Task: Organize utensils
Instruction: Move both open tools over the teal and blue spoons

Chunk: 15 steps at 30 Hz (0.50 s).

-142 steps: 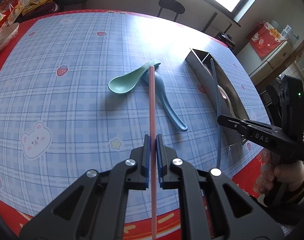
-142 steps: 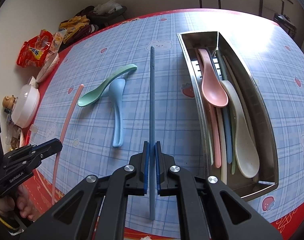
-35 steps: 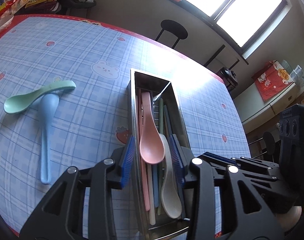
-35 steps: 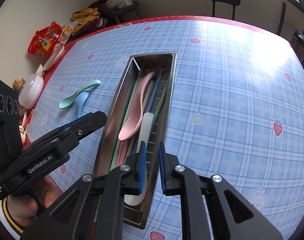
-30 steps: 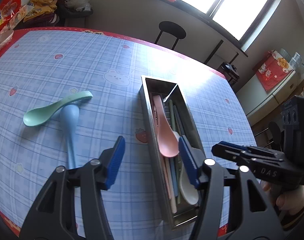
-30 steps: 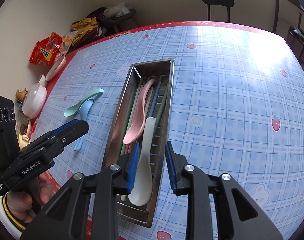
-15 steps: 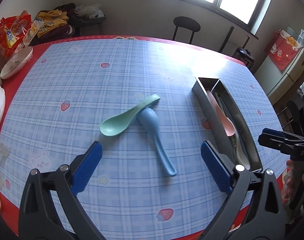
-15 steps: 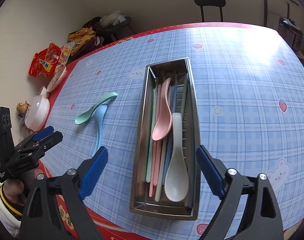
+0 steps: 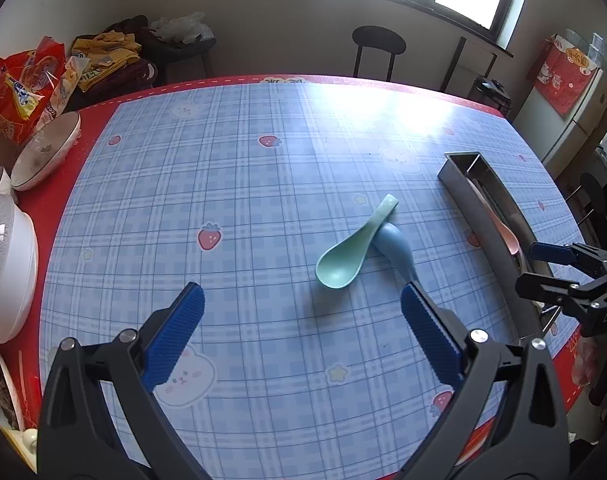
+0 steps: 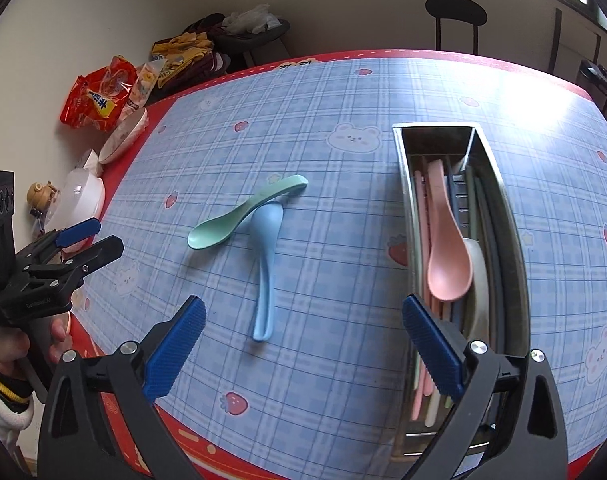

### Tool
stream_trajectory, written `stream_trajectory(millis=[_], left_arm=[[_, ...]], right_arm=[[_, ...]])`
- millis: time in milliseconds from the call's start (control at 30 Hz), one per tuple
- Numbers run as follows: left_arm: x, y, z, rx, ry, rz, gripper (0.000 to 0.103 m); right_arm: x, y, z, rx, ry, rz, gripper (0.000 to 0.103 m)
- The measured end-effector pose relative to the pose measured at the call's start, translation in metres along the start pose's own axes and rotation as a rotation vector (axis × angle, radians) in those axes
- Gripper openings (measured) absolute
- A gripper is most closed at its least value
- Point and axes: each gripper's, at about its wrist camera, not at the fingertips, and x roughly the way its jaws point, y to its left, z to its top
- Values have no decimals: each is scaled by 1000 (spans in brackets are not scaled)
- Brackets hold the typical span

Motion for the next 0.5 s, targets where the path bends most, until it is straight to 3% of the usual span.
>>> stream_trajectory(millis=[167,500], left_arm=[[10,22,6,-17,22,-39,97],[54,30,27,68,74,-122,97]], right_arm=[[33,21,4,-27,21,0,93],[93,26,7,-28,59,-87,68]])
